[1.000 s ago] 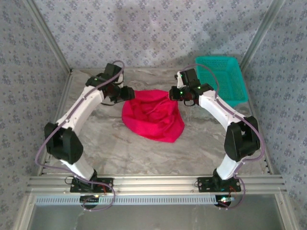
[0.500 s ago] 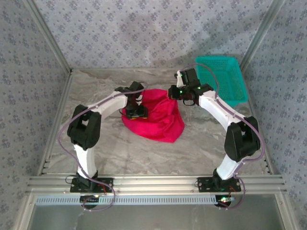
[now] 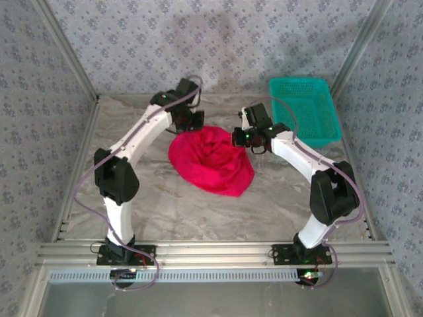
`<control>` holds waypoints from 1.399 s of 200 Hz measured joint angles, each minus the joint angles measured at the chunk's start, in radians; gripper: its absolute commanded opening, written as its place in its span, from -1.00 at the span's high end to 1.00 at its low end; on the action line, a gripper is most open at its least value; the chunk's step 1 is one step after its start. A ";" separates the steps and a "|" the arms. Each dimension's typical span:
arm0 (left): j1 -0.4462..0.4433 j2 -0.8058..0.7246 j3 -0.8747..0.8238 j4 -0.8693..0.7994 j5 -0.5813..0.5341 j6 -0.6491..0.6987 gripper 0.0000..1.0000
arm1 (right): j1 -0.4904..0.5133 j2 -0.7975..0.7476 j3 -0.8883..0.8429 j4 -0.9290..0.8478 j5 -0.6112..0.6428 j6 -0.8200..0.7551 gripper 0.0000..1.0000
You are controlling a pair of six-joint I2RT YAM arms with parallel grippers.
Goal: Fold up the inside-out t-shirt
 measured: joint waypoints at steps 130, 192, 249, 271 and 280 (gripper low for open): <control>0.231 -0.298 -0.193 0.190 0.404 -0.187 1.00 | -0.049 0.098 0.126 -0.127 0.054 0.044 0.01; 0.235 -0.268 -0.214 0.243 0.430 -0.213 1.00 | 0.182 0.163 0.143 0.072 -0.093 0.121 -0.08; 0.318 -0.272 -0.214 0.243 0.450 -0.227 1.00 | 0.209 0.455 0.296 0.065 -0.043 0.240 0.12; 0.356 -0.281 -0.214 0.243 0.457 -0.238 1.00 | 0.190 0.507 0.334 0.063 -0.027 0.293 0.93; 0.375 -0.286 -0.214 0.243 0.462 -0.240 1.00 | 0.182 0.508 0.341 0.048 -0.026 0.301 1.00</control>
